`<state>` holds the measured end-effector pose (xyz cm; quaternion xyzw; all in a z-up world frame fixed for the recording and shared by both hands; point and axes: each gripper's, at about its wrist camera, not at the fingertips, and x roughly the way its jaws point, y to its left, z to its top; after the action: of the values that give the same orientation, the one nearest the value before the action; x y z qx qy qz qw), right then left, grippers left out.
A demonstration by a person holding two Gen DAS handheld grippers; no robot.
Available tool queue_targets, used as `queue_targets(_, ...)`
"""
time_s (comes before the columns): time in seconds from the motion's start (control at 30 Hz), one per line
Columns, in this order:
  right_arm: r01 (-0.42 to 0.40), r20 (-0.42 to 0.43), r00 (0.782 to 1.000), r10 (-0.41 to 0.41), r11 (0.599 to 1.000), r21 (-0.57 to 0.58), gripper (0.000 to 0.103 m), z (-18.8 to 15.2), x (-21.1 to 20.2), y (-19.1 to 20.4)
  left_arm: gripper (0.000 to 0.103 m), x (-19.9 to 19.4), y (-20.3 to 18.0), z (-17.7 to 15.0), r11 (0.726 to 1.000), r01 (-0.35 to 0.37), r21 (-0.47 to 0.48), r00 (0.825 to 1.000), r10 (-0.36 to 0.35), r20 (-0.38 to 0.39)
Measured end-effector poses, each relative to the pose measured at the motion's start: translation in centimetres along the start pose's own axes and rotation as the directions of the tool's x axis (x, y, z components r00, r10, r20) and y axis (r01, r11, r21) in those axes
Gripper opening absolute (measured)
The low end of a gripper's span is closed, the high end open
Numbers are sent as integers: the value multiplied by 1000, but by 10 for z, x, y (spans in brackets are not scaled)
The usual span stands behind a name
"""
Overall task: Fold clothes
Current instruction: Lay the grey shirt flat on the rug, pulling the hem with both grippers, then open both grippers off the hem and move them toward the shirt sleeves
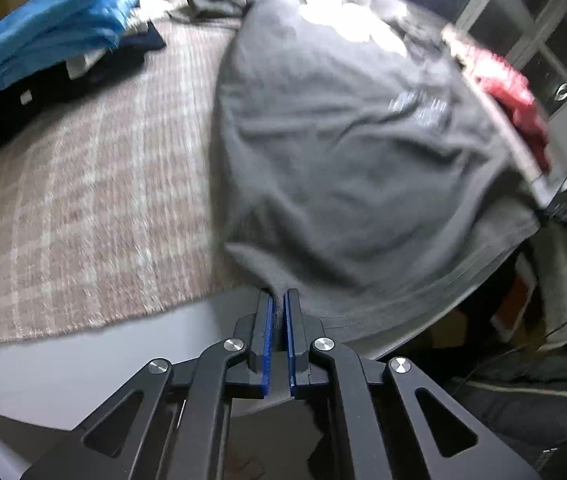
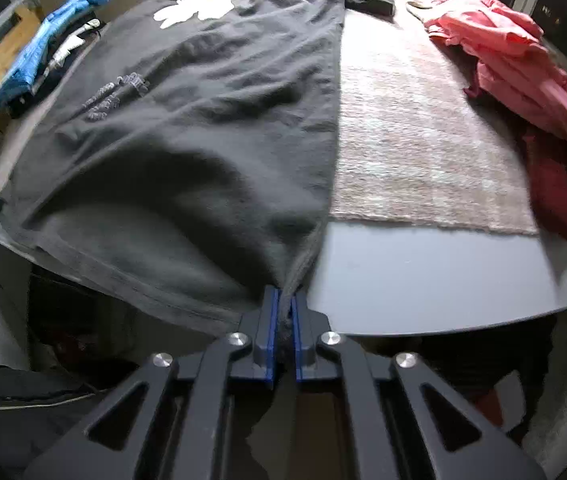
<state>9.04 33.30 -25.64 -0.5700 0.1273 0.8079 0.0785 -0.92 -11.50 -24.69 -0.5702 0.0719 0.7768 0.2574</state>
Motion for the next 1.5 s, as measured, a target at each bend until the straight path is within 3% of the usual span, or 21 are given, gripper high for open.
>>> queue_targets(0.17,-15,88,996,13,1000,22,5,16,-44,-9,4,-20,1,-1,999,35,-13,999,-35,33)
queue_targets(0.3,27,164,986,-28,1000,10,5,23,-94,-13,4,-28,-2,-5,999,54,-6,998,-54,37)
queue_targets(0.4,93,95,991,-92,996,-10,5,16,-75,-4,4,-33,-5,-8,998,68,-1,997,-68,39)
queue_targets(0.53,167,1,986,-167,986,-27,5,13,-35,-1,4,-1,-4,-16,995,102,-10,994,-102,-40)
queue_targets(0.63,151,-89,985,-151,989,-6,6,13,-21,-8,9,5,-2,-14,997,76,1,992,-76,-101)
queue_targets(0.77,170,-58,984,-170,985,-18,19,26,-58,-10,13,-31,14,12,999,8,33,999,-7,-40)
queue_targets(0.9,181,80,981,-179,983,-24,21,78,-120,-21,14,-67,24,69,994,-83,69,995,78,63)
queue_targets(1.03,207,227,955,-194,978,-38,44,169,-153,-39,21,-77,12,150,979,-176,108,972,155,175)
queue_targets(1.07,211,255,947,-194,977,-41,44,192,-154,-44,21,-73,5,172,977,-182,106,968,160,191)
queue_targets(1.13,223,296,934,-202,974,-39,44,241,-143,-57,22,-62,-8,216,973,-211,92,956,185,229)
queue_targets(1.2,218,302,932,-201,976,-24,44,291,-118,-76,23,-47,-18,254,975,-212,70,954,191,233)
queue_targets(1.33,156,234,960,-154,988,8,44,358,-51,-113,26,-9,-27,313,975,-223,11,955,216,202)
queue_targets(1.5,108,153,982,-108,994,9,45,398,23,-144,27,29,-22,342,959,-281,-24,951,281,131)
